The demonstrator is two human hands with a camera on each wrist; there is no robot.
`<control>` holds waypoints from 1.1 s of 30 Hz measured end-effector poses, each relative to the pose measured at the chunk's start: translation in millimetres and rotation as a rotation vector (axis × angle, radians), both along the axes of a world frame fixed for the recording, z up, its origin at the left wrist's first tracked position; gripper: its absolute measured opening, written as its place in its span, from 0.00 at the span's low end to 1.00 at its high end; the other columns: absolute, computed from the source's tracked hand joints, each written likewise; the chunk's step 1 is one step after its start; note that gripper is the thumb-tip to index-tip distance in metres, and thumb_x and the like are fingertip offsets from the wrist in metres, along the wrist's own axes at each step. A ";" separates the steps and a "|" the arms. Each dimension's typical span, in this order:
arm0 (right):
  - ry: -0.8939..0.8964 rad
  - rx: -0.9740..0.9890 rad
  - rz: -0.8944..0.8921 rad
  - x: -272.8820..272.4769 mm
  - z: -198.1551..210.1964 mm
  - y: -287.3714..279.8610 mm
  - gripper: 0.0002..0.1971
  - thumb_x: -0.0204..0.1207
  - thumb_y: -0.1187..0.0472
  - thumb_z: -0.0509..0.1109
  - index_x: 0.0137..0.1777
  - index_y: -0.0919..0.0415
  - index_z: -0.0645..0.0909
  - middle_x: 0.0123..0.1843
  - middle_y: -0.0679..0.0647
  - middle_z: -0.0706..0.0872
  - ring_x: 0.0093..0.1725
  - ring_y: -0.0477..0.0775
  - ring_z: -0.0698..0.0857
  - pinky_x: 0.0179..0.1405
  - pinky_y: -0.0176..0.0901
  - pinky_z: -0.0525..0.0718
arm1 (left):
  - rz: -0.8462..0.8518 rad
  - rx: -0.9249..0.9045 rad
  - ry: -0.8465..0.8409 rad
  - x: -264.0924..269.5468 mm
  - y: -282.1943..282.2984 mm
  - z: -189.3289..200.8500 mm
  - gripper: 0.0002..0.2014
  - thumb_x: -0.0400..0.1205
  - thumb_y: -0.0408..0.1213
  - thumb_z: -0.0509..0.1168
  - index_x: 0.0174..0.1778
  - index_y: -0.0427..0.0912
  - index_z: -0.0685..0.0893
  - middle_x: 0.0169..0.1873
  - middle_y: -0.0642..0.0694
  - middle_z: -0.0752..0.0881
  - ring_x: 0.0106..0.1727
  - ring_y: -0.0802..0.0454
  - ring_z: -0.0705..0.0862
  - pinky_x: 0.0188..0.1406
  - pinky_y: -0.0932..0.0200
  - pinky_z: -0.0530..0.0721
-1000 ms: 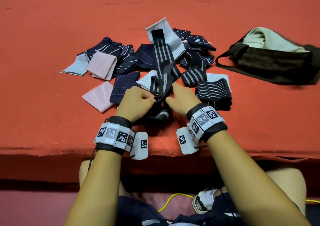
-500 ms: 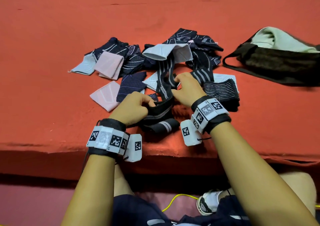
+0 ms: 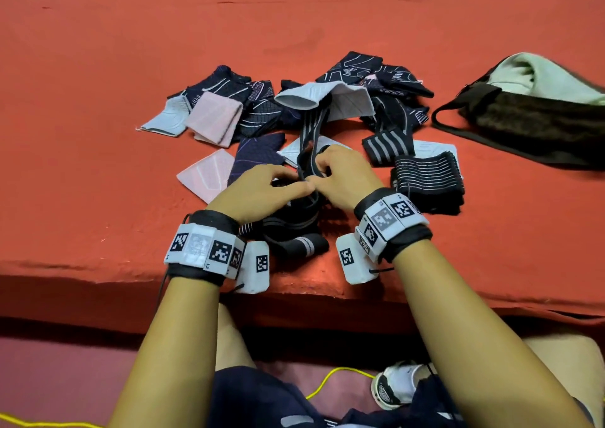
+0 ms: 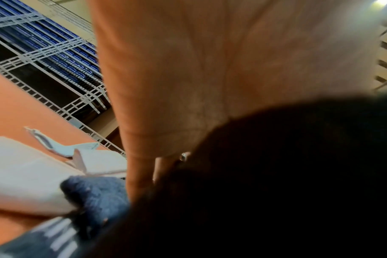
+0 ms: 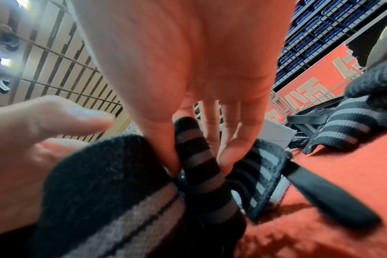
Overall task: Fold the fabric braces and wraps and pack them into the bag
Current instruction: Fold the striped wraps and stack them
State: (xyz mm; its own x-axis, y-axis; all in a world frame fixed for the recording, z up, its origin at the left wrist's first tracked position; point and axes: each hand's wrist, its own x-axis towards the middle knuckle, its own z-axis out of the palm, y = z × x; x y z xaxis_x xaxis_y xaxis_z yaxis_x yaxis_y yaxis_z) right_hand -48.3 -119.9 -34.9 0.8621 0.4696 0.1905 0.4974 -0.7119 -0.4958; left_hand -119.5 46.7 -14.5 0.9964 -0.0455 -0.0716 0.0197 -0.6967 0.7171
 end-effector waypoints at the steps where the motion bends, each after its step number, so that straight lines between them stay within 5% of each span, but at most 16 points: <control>1: -0.016 -0.012 0.027 0.3 -0.1 0.1 0.22 0.73 0.55 0.75 0.26 0.54 0.63 0.35 0.49 0.73 0.38 0.56 0.75 0.38 0.53 0.74 | 0.009 0.015 -0.009 1.6 1.8 -2.1 0.10 0.81 0.56 0.70 0.50 0.56 0.88 0.48 0.62 0.89 0.50 0.72 0.84 0.49 0.77 0.77; 4: -0.044 -0.051 0.116 0.0 3.4 -2.1 0.22 0.71 0.53 0.74 0.26 0.54 0.65 0.31 0.48 0.74 0.36 0.55 0.75 0.39 0.56 0.79 | 0.009 0.047 -0.018 4.0 12.4 -6.6 0.16 0.80 0.61 0.69 0.54 0.54 0.90 0.47 0.62 0.90 0.49 0.69 0.85 0.54 0.63 0.80; 8: -0.041 -0.060 0.198 -1.6 9.5 -2.9 0.20 0.69 0.52 0.73 0.26 0.53 0.65 0.30 0.50 0.77 0.36 0.54 0.77 0.40 0.58 0.81 | 0.041 0.069 -0.029 6.9 20.7 -8.3 0.18 0.82 0.61 0.65 0.47 0.51 0.91 0.33 0.57 0.87 0.28 0.69 0.78 0.34 0.62 0.73; 12: -0.024 -0.048 0.254 -7.3 16.9 -3.7 0.19 0.69 0.55 0.75 0.28 0.53 0.67 0.30 0.51 0.79 0.36 0.56 0.78 0.39 0.55 0.79 | 0.057 0.150 0.006 7.1 21.0 -8.5 0.25 0.85 0.59 0.62 0.41 0.39 0.89 0.23 0.52 0.77 0.20 0.63 0.71 0.27 0.59 0.67; 15: -0.018 -0.061 0.285 -11.2 19.8 -5.4 0.18 0.71 0.56 0.76 0.29 0.56 0.68 0.29 0.51 0.77 0.36 0.55 0.78 0.37 0.51 0.75 | 0.051 0.144 0.045 7.7 23.7 -11.9 0.22 0.85 0.54 0.64 0.34 0.39 0.84 0.20 0.54 0.72 0.20 0.62 0.70 0.27 0.57 0.66; 19: -0.025 -0.037 0.266 -12.3 20.9 -9.4 0.21 0.72 0.59 0.75 0.28 0.55 0.65 0.26 0.49 0.72 0.34 0.52 0.73 0.34 0.46 0.62 | 0.005 0.125 0.070 5.0 23.9 -13.4 0.12 0.82 0.44 0.66 0.38 0.41 0.86 0.27 0.51 0.83 0.31 0.56 0.79 0.35 0.58 0.74; 24: -0.022 -0.044 0.153 -8.7 19.5 -12.9 0.18 0.72 0.60 0.73 0.29 0.57 0.65 0.26 0.50 0.71 0.35 0.56 0.73 0.35 0.50 0.70 | 0.014 0.207 0.018 -0.9 21.2 -10.2 0.20 0.84 0.41 0.68 0.27 0.34 0.77 0.19 0.52 0.70 0.20 0.61 0.69 0.27 0.58 0.65; 30: -0.033 -0.049 0.028 2.4 16.5 -9.4 0.17 0.69 0.59 0.68 0.28 0.56 0.62 0.27 0.52 0.71 0.35 0.64 0.76 0.35 0.52 0.77 | 0.015 0.160 -0.044 -7.0 24.1 -5.6 0.19 0.85 0.41 0.67 0.31 0.31 0.83 0.23 0.48 0.75 0.23 0.60 0.70 0.27 0.63 0.70; 33: -0.021 -0.034 -0.031 8.5 14.8 -7.3 0.15 0.68 0.59 0.67 0.28 0.56 0.62 0.28 0.52 0.71 0.38 0.67 0.78 0.35 0.49 0.71 | 0.008 0.144 -0.069 -8.4 23.1 -3.6 0.19 0.85 0.41 0.67 0.32 0.31 0.83 0.23 0.47 0.76 0.23 0.60 0.71 0.24 0.68 0.68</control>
